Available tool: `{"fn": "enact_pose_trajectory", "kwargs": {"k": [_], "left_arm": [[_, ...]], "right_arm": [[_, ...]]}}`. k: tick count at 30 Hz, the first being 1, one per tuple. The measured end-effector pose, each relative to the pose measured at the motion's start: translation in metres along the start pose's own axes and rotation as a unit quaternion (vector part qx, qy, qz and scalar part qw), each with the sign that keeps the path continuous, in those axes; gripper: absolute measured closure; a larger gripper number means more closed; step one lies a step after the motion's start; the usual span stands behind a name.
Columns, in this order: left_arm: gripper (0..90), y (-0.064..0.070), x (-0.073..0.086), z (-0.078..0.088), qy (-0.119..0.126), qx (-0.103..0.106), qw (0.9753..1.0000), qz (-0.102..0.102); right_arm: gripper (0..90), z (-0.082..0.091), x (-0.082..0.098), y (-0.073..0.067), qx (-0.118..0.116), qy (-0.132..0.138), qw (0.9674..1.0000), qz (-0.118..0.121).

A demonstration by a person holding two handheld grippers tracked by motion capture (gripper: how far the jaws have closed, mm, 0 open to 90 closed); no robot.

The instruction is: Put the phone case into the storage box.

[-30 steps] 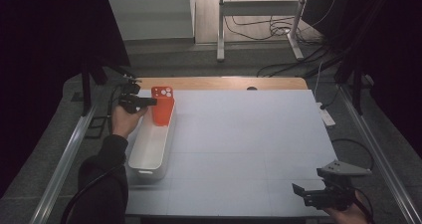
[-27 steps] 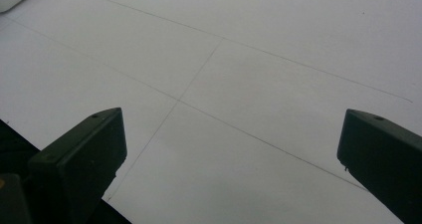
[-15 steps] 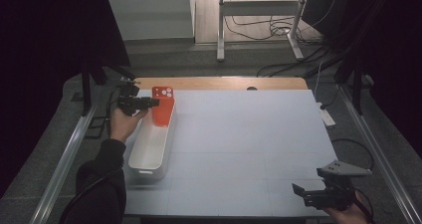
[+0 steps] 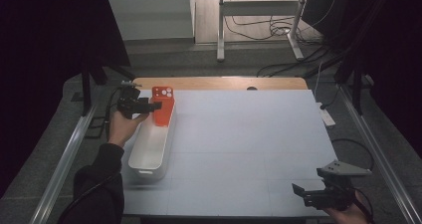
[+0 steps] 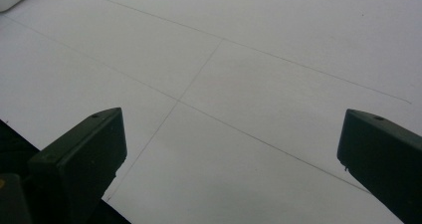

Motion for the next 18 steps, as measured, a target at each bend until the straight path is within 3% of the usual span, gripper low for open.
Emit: {"fn": "enact_pose_trajectory", "kwargs": {"k": [10,18], "left_arm": [[20.9,0.015,0.002,0.004,-0.002,0.013,0.9997,-0.021],[10.4,0.031,0.004,0.006,-0.002,0.033,0.9981,-0.053]], "right_arm": [[0.0,0.0,0.0,0.0,0.001,0.001,1.0,0.001],[0.0,0.0,0.0,0.0,0.008,0.001,1.0,0.0]]}}
Point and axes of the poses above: each handheld gripper's, and its own axes: z roughly backward along the jaws, x roughly out of its underside, y roughly to its right, the point moved 7 cm from there along -z, roughly forward along the jaws, and after that the axes turned 9 degrees about -z, right-handed, at the moved point
